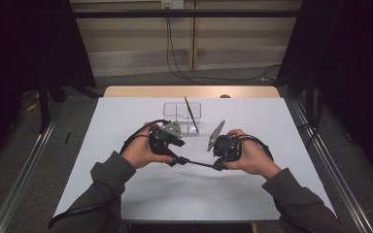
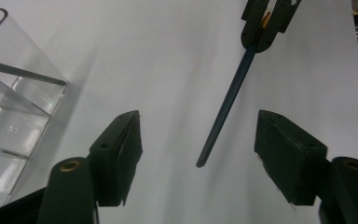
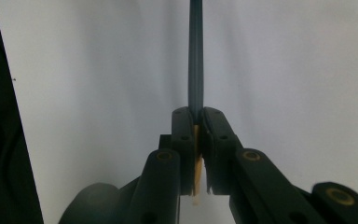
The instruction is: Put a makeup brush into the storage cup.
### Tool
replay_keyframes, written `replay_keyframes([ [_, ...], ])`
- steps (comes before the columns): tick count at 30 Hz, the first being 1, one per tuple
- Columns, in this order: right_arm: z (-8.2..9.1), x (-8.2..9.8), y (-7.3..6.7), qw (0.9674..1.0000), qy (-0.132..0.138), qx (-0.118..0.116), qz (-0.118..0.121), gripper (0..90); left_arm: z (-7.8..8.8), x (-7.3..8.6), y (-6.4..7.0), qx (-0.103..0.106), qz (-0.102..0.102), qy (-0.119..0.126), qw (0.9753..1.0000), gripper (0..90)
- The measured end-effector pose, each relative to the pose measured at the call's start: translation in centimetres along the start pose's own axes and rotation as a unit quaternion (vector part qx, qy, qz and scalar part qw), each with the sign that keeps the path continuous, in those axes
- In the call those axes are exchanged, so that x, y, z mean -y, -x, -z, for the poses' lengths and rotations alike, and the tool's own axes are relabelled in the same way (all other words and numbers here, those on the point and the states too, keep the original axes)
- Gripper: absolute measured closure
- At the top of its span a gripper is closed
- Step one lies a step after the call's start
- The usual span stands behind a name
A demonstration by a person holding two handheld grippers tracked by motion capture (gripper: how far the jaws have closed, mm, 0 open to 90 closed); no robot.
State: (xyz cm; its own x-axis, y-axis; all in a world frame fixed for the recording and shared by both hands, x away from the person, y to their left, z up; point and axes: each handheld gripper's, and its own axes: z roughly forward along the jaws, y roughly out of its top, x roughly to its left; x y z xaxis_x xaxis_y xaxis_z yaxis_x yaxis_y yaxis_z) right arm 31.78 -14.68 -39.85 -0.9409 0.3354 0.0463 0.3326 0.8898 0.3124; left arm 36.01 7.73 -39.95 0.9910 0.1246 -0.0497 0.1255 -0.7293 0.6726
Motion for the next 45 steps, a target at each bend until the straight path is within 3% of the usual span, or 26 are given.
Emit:
replay_keyframes([
  [4,0.2,-0.3,-0.1,1.0000,0.000,0.002,0.001,84.1,0.0,-0.1,0.0,0.015,-0.010,-0.014,0.9997,46.0],
  [5,0.2,-0.3,-0.3,1.0000,-0.002,0.003,-0.005,84.0,-0.1,-0.1,0.1,0.013,-0.009,-0.013,0.9998,46.4],
  [10,0.2,-0.6,-0.2,0.9999,0.002,0.002,0.015,84.0,-0.3,0.0,0.2,0.011,-0.016,-0.027,0.9994,51.4],
  [11,0.2,-0.6,-0.4,1.0000,-0.001,0.001,0.001,84.1,-0.3,0.0,0.2,0.018,-0.017,-0.034,0.9991,53.4],
  [15,0.2,-0.7,-0.2,0.9999,0.002,0.003,0.010,84.1,-0.6,0.1,0.3,0.017,-0.011,-0.039,0.9990,57.6],
  [17,0.3,-0.8,-0.2,0.9999,0.003,0.004,0.010,84.0,-0.6,0.0,0.3,0.016,-0.019,-0.053,0.9983,60.0],
  [23,0.6,-1.2,-0.5,1.0000,0.005,0.005,0.007,84.0,-0.9,0.0,0.5,0.014,-0.027,-0.058,0.9979,63.7],
  [26,0.6,-1.3,-0.4,0.9998,0.010,0.006,0.019,84.1,-1.1,0.1,0.5,0.016,-0.028,-0.055,0.9980,66.1],
  [27,0.7,-1.3,-0.4,0.9999,0.008,0.005,0.010,84.0,-1.1,0.1,0.4,0.018,-0.030,-0.061,0.9975,67.1],
  [28,0.8,-1.3,-0.3,0.9997,0.013,0.008,0.018,84.0,-1.1,0.1,0.5,0.015,-0.032,-0.063,0.9974,67.9],
  [33,1.3,-1.2,-0.3,0.9996,0.023,0.009,0.012,84.1,-1.3,0.1,0.5,0.020,-0.040,-0.073,0.9963,71.2],
  [35,1.5,-1.3,-0.2,0.9994,0.027,0.009,0.017,84.0,-1.3,0.1,0.6,0.008,-0.041,-0.074,0.9964,72.9],
  [37,1.5,-1.3,-0.2,0.9993,0.031,0.009,0.019,84.0,-1.3,0.1,0.6,0.010,-0.040,-0.075,0.9963,73.5],
  [39,1.7,-1.4,-0.3,0.9993,0.030,0.006,0.021,84.0,-1.3,0.1,0.5,0.022,-0.049,-0.084,0.9951,74.6],
  [41,1.7,-1.4,-0.3,0.9992,0.031,0.006,0.026,84.0,-1.5,0.1,0.7,0.014,-0.052,-0.087,0.9947,74.8],
  [45,1.7,-1.5,-0.3,0.9987,0.037,0.005,0.035,84.1,-1.6,0.2,0.9,0.018,-0.064,-0.101,0.9927,77.2],
])
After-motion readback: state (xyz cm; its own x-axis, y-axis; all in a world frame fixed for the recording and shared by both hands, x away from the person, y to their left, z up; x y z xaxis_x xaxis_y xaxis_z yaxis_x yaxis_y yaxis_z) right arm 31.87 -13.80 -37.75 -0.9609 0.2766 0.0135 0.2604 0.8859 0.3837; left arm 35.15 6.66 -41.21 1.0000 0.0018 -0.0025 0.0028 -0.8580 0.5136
